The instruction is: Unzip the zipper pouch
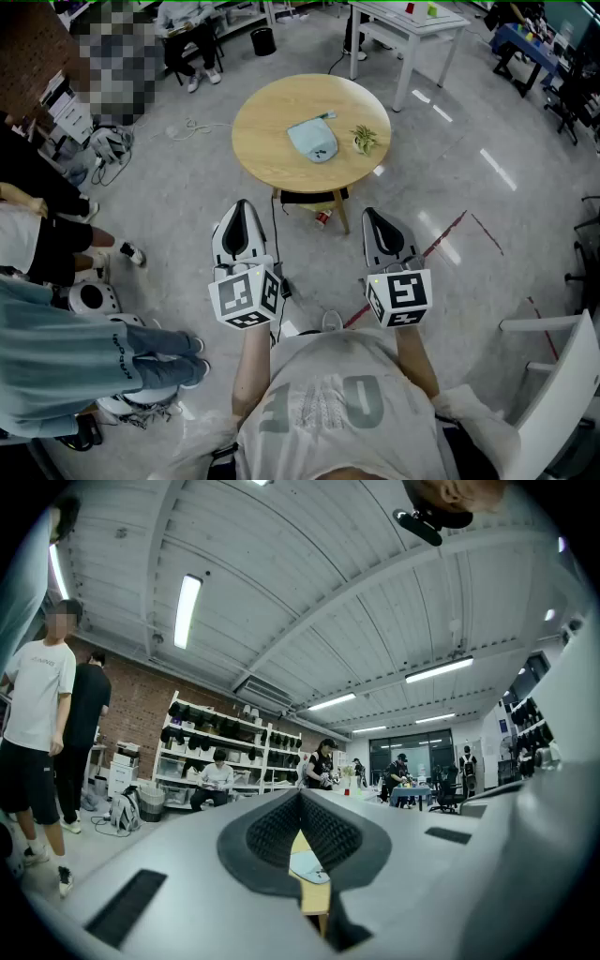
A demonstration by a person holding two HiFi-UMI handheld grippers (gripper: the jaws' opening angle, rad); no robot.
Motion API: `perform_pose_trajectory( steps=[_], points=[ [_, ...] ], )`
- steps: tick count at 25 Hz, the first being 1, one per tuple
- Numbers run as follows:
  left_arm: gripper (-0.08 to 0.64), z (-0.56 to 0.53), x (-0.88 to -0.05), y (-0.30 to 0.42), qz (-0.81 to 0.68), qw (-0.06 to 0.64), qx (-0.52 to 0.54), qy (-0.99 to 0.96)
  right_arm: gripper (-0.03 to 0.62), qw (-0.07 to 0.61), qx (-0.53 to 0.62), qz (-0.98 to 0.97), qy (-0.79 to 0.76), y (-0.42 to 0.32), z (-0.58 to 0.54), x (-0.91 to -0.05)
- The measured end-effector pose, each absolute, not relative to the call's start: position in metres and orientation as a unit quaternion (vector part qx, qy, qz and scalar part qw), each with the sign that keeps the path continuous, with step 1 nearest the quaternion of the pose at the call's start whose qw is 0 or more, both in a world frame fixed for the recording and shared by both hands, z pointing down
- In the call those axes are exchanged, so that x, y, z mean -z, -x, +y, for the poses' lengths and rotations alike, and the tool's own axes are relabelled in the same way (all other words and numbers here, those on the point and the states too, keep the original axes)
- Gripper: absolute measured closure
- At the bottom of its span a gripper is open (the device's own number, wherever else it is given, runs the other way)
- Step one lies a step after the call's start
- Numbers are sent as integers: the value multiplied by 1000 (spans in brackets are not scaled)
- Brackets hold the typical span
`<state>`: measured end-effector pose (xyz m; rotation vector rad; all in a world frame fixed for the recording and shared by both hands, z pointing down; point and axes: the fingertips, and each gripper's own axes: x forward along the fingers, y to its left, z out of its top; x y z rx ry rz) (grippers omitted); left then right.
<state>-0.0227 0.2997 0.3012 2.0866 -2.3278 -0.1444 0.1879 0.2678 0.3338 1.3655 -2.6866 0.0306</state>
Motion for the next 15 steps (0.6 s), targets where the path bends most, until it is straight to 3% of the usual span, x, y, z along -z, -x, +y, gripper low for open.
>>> perform_pose_trajectory(
  steps=[15],
  points=[
    [534,297,-302,19,-740,11,47,-671,563,58,-18,-888,-456,-195,263,-336]
  ],
)
